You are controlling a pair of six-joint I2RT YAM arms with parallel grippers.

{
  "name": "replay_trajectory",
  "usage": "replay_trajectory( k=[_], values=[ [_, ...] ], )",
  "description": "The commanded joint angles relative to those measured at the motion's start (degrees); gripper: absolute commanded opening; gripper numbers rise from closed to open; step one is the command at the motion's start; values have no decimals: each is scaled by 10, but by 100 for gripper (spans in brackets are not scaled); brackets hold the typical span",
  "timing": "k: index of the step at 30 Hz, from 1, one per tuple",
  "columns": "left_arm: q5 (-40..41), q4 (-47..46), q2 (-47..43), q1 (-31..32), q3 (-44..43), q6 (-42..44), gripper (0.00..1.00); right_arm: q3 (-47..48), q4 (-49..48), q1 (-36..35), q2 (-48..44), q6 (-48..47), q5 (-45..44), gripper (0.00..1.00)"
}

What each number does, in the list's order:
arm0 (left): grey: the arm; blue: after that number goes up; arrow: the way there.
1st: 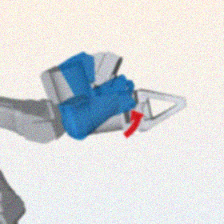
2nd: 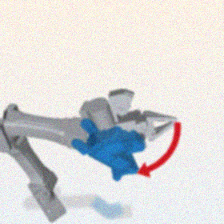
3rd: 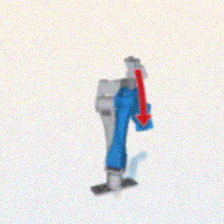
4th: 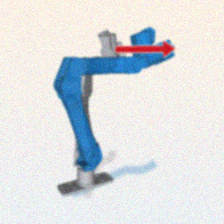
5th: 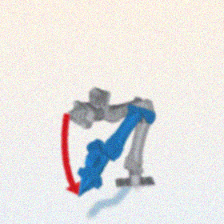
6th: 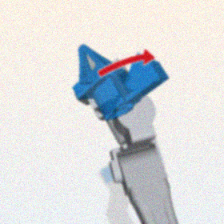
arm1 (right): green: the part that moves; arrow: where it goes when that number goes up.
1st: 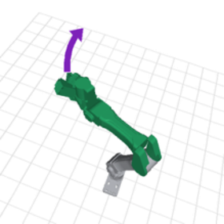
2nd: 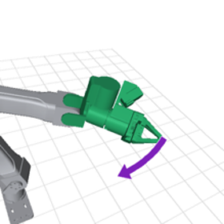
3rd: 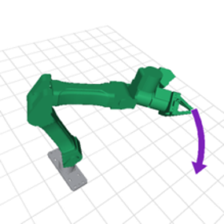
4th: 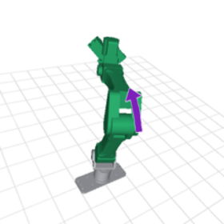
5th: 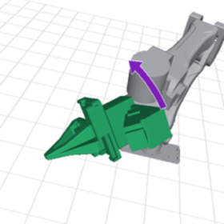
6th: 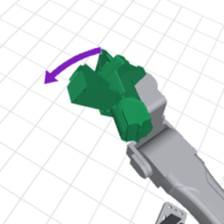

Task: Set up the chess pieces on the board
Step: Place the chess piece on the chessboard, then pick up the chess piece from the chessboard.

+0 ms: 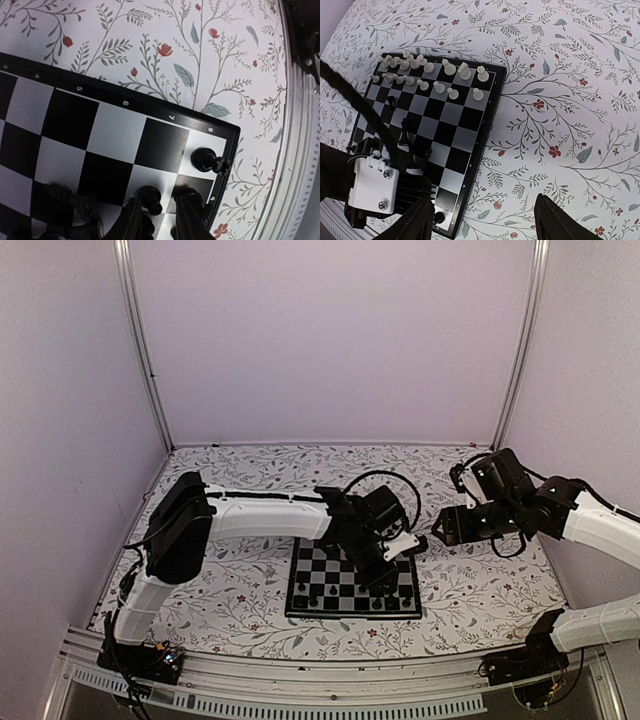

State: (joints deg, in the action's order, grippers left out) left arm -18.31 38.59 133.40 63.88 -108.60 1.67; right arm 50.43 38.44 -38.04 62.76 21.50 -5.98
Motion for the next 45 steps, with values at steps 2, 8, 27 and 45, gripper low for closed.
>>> replay_trajectory(
  k=[2,8,27,45],
  values=[
    [9,-7,-74,-35,-13,-22,30,27,-8,14,0,-12,-2,72],
    [12,-57,-174,-83,42,-70,33,30,-21,28,23,-17,31,67],
    [-5,-98,-238,-220,175,-223,35,135,-67,-59,354,-15,161,46],
    [-18,-104,-231,-221,184,-230,35,191,10,-81,423,7,139,42]
  ],
)
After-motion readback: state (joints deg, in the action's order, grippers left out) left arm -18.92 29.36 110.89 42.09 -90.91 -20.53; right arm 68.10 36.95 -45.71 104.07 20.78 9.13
